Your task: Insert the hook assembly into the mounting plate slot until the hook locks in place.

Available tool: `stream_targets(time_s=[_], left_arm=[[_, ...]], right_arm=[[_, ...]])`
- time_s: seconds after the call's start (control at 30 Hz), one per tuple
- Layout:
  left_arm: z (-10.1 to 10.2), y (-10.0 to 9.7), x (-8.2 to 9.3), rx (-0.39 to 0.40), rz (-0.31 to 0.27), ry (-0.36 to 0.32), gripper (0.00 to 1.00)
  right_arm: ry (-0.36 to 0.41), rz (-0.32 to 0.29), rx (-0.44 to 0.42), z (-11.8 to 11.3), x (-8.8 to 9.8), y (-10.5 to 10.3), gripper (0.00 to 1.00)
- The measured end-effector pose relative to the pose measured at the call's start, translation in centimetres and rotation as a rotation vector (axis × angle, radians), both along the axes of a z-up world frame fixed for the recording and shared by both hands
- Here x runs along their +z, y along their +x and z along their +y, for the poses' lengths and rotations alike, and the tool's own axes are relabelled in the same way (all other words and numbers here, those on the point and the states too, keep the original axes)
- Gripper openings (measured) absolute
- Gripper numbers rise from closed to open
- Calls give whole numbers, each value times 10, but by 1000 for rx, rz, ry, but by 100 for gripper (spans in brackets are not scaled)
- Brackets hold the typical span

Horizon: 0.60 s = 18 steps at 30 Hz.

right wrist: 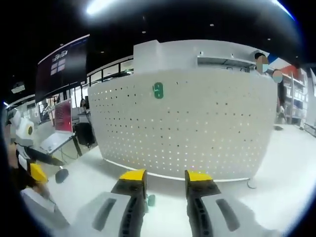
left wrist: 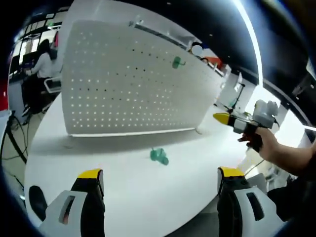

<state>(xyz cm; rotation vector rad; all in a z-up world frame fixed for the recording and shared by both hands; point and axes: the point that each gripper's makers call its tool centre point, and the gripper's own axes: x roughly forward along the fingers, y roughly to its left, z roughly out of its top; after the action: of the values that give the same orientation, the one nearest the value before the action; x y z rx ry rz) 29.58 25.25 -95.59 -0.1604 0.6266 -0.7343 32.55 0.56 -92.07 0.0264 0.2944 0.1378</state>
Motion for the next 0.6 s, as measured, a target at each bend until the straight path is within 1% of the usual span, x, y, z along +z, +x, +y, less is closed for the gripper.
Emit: stream_targets(time_s=[0.13,0.23,0.3,0.43,0.6], left_arm=[[0,-1,-3,-8,9,7,97],[-1,-1,-6,-8,19,12,97],[-1,-2,-6,-10,20,16,97],[-2,-2,-6,-7,19,31,96],[-3,-7,-8,-2,24,41,96]], right_arm=[[3,28,-2,0,-10,-13,28],[26,58,2,3,-19,-24,29],[21,68,14,6,-22,-30,29],[17,105,37,10,-35,-41,30],[22,145,72,17,-48,-53,31]])
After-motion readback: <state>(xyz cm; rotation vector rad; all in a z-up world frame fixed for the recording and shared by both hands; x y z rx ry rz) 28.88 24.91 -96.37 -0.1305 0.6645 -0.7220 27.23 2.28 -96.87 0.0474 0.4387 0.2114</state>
